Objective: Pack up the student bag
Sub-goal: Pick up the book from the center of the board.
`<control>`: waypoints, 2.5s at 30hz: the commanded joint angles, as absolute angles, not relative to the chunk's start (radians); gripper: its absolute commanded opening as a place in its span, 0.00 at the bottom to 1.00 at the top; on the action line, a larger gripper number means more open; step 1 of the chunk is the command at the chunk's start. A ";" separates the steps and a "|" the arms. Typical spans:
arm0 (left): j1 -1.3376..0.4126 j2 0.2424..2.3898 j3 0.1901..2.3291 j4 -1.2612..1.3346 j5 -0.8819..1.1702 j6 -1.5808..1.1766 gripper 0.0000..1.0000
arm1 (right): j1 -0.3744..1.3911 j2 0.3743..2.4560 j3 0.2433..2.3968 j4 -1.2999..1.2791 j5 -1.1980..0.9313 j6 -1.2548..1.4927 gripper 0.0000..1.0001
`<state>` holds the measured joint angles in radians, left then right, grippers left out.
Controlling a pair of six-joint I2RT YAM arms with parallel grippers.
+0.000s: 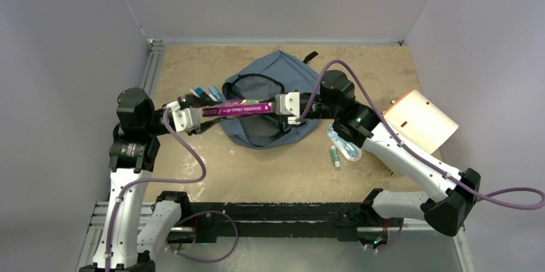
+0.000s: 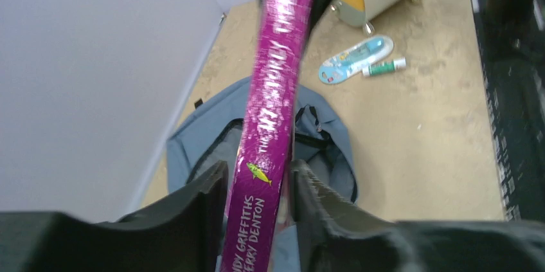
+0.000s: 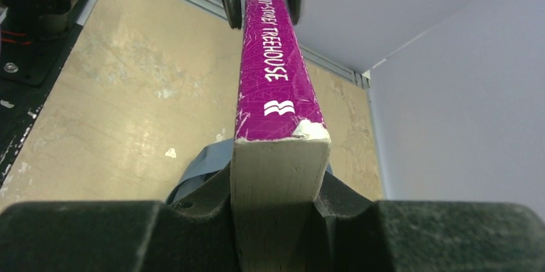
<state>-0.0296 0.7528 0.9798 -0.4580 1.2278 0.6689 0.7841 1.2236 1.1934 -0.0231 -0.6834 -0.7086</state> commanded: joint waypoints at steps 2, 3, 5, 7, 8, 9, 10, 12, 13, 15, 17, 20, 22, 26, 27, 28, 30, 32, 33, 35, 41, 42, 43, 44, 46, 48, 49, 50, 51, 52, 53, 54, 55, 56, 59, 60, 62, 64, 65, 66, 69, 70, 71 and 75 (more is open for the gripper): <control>-0.027 0.718 1.001 -0.196 1.060 0.244 0.57 | 0.780 1.153 1.155 0.160 -0.593 -0.673 0.00; -0.028 0.710 0.999 -0.187 1.008 0.174 0.60 | 0.779 1.145 1.147 0.181 -0.568 -0.666 0.00; -0.028 0.688 0.997 -0.197 0.906 0.023 0.65 | 0.776 1.134 1.130 0.209 -0.519 -0.668 0.00; -0.028 0.664 0.997 -0.233 0.802 -0.110 0.68 | 0.770 1.119 1.111 0.230 -0.478 -0.685 0.00; -0.028 0.653 0.992 -0.248 0.747 -0.174 0.69 | 0.768 1.111 1.101 0.239 -0.463 -0.699 0.00; -0.029 0.643 0.985 -0.255 0.694 -0.243 0.70 | 0.766 1.098 1.086 0.255 -0.442 -0.707 0.00; -0.030 0.633 0.975 -0.266 0.645 -0.330 0.70 | 0.764 1.087 1.071 0.274 -0.420 -0.712 0.00; -0.029 0.641 0.985 -0.321 0.592 -0.473 0.72 | 0.764 1.063 1.048 0.305 -0.368 -0.730 0.00; -0.029 0.657 1.002 -0.366 0.581 -0.543 0.73 | 0.763 1.051 1.040 0.316 -0.346 -0.743 0.00; -0.030 0.709 1.054 -0.471 0.580 -0.666 0.74 | 0.763 1.029 1.022 0.331 -0.317 -0.782 0.00; -0.029 0.763 1.090 -0.527 0.635 -0.781 0.75 | 0.763 1.003 1.001 0.340 -0.324 -0.850 0.00; -0.029 0.814 1.108 -0.565 0.705 -0.952 0.75 | 0.763 0.949 0.945 0.376 -0.385 -0.986 0.00; -0.029 0.821 1.108 -0.543 0.746 -1.038 0.76 | 0.764 0.922 0.917 0.395 -0.417 -1.055 0.00; -0.030 0.804 1.131 -0.471 0.783 -1.173 0.78 | 0.763 0.883 0.893 0.379 -0.434 -1.163 0.00; -0.029 0.800 1.126 -0.446 0.799 -1.215 0.78 | 0.764 0.876 0.887 0.386 -0.436 -1.173 0.00; -0.029 0.798 1.115 -0.417 0.821 -1.262 0.79 | 0.763 0.867 0.883 0.394 -0.440 -1.175 0.00; -0.029 0.803 1.078 -0.376 0.870 -1.352 0.79 | 0.762 0.856 0.882 0.394 -0.456 -1.181 0.00; -0.030 0.807 1.033 -0.314 0.930 -1.429 0.79 | 0.762 0.845 0.881 0.394 -0.478 -1.185 0.00; -0.029 0.806 1.013 -0.285 0.953 -1.459 0.79 | 0.763 0.841 0.879 0.397 -0.484 -1.186 0.00; -0.029 0.798 0.995 -0.275 0.955 -1.477 0.80 | 0.763 0.835 0.872 0.419 -0.491 -1.185 0.00; -0.030 0.786 0.989 -0.304 0.900 -1.468 0.81 | 0.762 0.852 0.876 0.479 -0.557 -1.196 0.00; -0.030 0.787 0.984 -0.295 0.896 -1.481 0.81 | 0.763 0.861 0.883 0.480 -0.566 -1.210 0.00; -0.030 0.784 0.973 -0.277 0.887 -1.504 0.81 | 0.763 0.871 0.890 0.475 -0.578 -1.232 0.00; -0.030 0.777 0.959 -0.249 0.876 -1.536 0.81 | 0.763 0.883 0.897 0.465 -0.591 -1.254 0.00; -0.029 0.753 0.923 -0.175 0.837 -1.616 0.81 | 0.762 0.902 0.909 0.465 -0.614 -1.270 0.00; -0.029 0.728 0.909 -0.135 0.781 -1.668 0.82 | 0.763 0.918 0.911 0.474 -0.648 -1.267 0.00; -0.030 0.718 0.909 -0.134 0.753 -1.686 0.82 | 0.762 0.927 0.913 0.483 -0.661 -1.263 0.00; -0.030 0.704 0.910 -0.133 0.729 -1.702 0.82 | 0.764 0.937 0.916 0.493 -0.670 -1.263 0.00; -0.030 0.697 0.909 -0.124 0.707 -1.717 0.82 | 0.763 0.947 0.921 0.503 -0.681 -1.262 0.00; -0.029 0.694 0.909 -0.113 0.698 -1.726 0.82 | 0.763 0.957 0.930 0.506 -0.696 -1.262 0.00; -0.029 0.696 0.912 -0.113 0.697 -1.734 0.82 | 0.763 0.967 0.940 0.512 -0.714 -1.262 0.00; -0.029 0.700 0.916 -0.116 0.701 -1.739 0.82 | 0.763 0.976 0.948 0.515 -0.729 -1.263 0.00; -0.029 0.705 0.919 -0.116 0.707 -1.742 0.82 | 0.762 0.985 0.959 0.520 -0.746 -1.264 0.00; -0.029 0.709 0.919 -0.118 0.719 -1.745 0.82 | 0.763 0.993 0.967 0.528 -0.767 -1.265 0.00; -0.030 0.713 0.919 -0.131 0.741 -1.748 0.83 | 0.762 1.020 0.985 0.556 -0.817 -1.263 0.00; -0.029 0.708 0.918 -0.139 0.738 -1.747 0.83 | 0.764 1.029 0.994 0.558 -0.835 -1.263 0.00; -0.030 0.698 0.913 -0.149 0.726 -1.753 0.83 | 0.763 1.051 1.017 0.545 -0.877 -1.263 0.00; -0.029 0.688 0.903 -0.141 0.716 -1.773 0.83 | 0.763 1.071 1.047 0.508 -0.923 -1.273 0.00; -0.029 0.684 0.900 -0.138 0.709 -1.784 0.83 | 0.763 1.080 1.064 0.482 -0.941 -1.281 0.00; -0.030 0.681 0.897 -0.136 0.703 -1.798 0.83 | 0.763 1.088 1.079 0.458 -0.956 -1.294 0.00; -0.029 0.674 0.897 -0.118 0.693 -1.820 0.79 | 0.750 1.107 1.118 0.407 -0.998 -1.314 0.00; -0.030 0.676 0.901 -0.118 0.693 -1.821 0.75 | 0.743 1.115 1.132 0.387 -1.016 -1.320 0.00; -0.030 0.677 0.908 -0.122 0.694 -1.819 0.71 | 0.732 1.124 1.150 0.364 -1.038 -1.331 0.00; -0.029 0.667 0.912 -0.137 0.708 -1.818 0.52 | 0.704 1.171 1.228 0.240 -1.098 -1.391 0.00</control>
<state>-0.0288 0.6807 0.9009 -0.1421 0.7326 -1.6974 0.7280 1.1561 1.1114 0.2779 -0.9985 -1.2957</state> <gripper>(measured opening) 0.611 0.290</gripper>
